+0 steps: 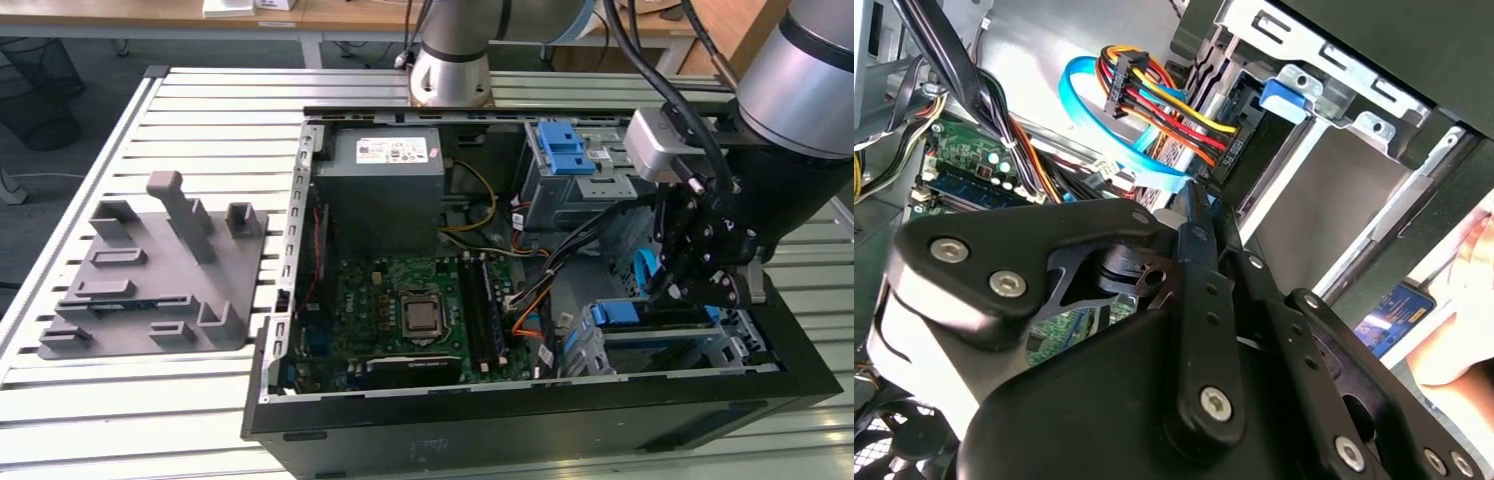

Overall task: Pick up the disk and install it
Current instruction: 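Insert the second disk wire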

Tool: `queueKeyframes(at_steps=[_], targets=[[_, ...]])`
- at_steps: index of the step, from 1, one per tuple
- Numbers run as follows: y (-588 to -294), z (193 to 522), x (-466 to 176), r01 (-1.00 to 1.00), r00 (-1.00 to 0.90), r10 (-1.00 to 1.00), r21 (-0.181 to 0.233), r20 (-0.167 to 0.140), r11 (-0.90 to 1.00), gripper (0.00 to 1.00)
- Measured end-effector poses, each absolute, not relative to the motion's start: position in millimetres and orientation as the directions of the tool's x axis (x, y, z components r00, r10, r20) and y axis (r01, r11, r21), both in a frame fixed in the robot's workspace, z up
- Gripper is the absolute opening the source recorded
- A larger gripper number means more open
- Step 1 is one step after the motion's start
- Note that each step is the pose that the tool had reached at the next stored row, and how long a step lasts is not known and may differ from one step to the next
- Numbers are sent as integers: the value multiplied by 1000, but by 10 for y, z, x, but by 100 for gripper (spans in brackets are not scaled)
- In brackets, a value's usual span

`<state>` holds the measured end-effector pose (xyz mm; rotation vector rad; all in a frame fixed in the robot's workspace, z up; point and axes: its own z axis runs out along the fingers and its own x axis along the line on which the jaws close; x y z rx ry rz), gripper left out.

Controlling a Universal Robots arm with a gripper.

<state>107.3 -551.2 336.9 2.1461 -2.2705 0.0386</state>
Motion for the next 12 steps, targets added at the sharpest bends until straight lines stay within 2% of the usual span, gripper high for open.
queueKeyframes(at_steps=[12], targets=[[-5522, 3363, 1073, -998, -56, -998, -6, 29, 56, 16]])
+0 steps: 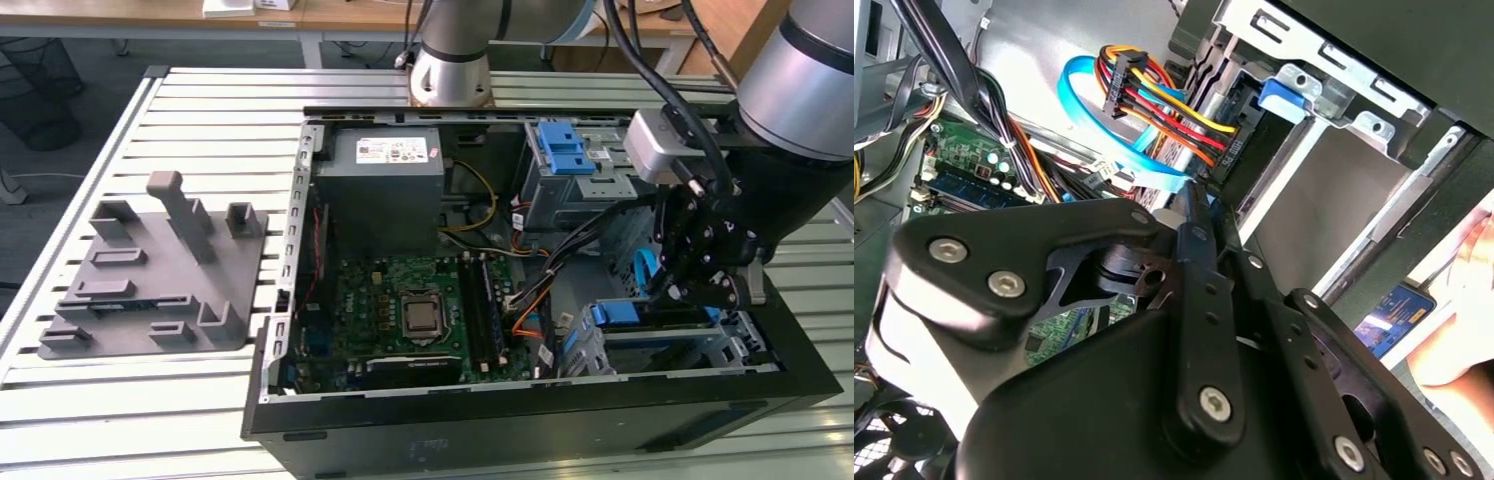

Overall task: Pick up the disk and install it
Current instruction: 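Insert the second disk wire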

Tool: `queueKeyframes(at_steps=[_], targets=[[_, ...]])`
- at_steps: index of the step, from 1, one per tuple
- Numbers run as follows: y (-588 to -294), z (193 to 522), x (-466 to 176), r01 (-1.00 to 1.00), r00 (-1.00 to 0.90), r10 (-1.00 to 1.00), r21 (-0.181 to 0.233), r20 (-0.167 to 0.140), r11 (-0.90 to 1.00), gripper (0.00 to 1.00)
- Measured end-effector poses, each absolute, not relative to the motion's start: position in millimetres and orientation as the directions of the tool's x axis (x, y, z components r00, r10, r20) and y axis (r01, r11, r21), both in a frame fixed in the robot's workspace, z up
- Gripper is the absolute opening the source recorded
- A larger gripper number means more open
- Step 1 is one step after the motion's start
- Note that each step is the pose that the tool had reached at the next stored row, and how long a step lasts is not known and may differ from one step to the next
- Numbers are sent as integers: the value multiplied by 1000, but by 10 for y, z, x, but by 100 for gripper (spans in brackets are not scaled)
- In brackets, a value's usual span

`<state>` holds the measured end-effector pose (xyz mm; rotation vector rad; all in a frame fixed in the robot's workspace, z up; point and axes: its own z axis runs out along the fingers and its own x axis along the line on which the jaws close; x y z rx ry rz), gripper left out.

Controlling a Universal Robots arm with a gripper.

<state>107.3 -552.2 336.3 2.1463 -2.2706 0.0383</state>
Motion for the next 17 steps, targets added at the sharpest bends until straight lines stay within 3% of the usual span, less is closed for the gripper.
queueKeyframes(at_steps=[17], targets=[[-5540, 3379, 1073, -998, -56, -998, -6, 26, 56, 16]])
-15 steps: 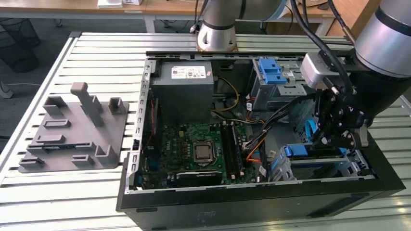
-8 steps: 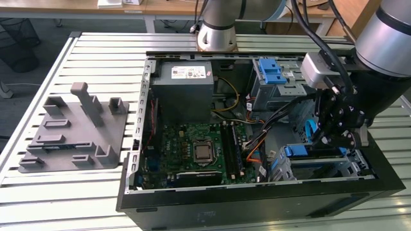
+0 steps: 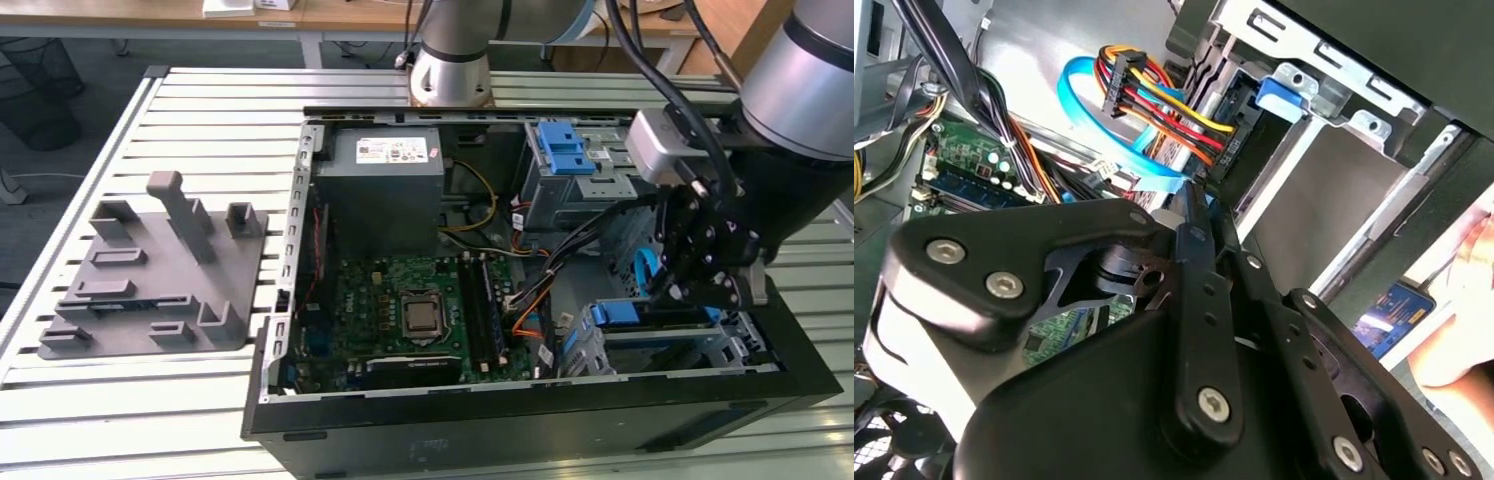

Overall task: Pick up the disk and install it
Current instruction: 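Insert the second disk wire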

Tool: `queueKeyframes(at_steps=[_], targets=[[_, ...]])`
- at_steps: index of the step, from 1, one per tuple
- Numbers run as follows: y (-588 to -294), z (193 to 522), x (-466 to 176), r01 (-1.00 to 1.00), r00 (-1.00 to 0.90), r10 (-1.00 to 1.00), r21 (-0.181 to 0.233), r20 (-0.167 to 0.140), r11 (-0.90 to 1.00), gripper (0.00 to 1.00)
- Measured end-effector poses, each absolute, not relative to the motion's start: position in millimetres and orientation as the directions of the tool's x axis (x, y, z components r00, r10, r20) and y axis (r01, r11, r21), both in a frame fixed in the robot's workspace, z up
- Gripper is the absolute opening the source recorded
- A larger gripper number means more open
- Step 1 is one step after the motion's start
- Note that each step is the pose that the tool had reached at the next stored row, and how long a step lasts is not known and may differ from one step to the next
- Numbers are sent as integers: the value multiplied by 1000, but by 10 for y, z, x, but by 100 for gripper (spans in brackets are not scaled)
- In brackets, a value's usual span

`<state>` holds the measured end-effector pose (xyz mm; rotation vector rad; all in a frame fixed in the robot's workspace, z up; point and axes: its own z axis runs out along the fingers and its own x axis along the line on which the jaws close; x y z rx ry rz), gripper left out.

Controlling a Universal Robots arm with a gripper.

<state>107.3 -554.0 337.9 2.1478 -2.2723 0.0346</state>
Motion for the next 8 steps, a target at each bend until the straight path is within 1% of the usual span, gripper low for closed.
queueKeyframes(at_steps=[8], targets=[[-5552, 3376, 1073, -998, -56, -998, -6, 20, 56, 16]])
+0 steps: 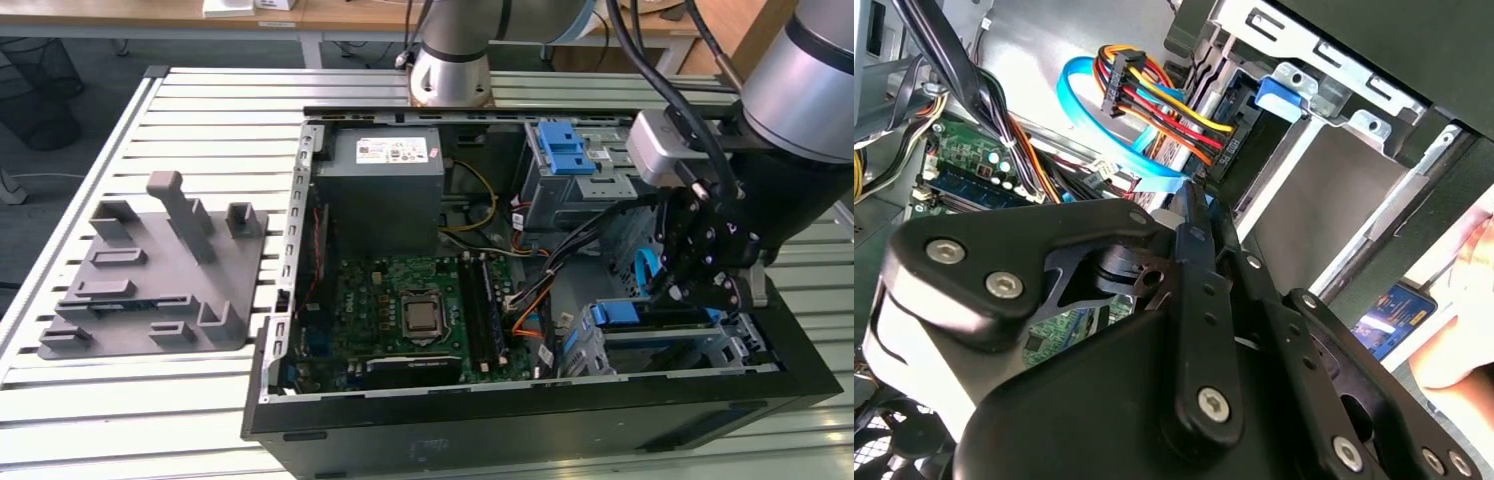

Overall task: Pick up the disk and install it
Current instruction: 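Insert the second disk wire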

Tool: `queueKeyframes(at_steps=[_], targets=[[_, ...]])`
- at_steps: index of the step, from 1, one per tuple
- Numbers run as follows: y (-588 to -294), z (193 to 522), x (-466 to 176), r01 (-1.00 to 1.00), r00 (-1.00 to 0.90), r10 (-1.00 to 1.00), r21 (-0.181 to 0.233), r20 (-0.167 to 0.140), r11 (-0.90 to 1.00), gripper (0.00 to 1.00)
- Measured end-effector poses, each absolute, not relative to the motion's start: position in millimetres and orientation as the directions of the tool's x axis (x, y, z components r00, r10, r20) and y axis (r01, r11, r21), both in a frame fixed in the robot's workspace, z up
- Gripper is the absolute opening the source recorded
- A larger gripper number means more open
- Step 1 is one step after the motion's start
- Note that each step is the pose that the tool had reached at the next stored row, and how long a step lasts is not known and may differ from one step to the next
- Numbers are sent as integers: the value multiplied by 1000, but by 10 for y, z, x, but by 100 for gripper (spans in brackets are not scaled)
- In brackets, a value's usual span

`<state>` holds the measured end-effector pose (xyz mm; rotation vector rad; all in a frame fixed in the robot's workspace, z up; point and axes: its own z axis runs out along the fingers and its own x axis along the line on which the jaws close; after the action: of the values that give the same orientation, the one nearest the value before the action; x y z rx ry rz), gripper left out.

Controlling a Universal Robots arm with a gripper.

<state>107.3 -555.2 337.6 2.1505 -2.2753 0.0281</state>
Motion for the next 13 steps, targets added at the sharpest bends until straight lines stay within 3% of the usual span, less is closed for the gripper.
queueKeyframes(at_steps=[13], targets=[[-5558, 3363, 1073, -998, -56, -998, -6, 20, 56, 16]])
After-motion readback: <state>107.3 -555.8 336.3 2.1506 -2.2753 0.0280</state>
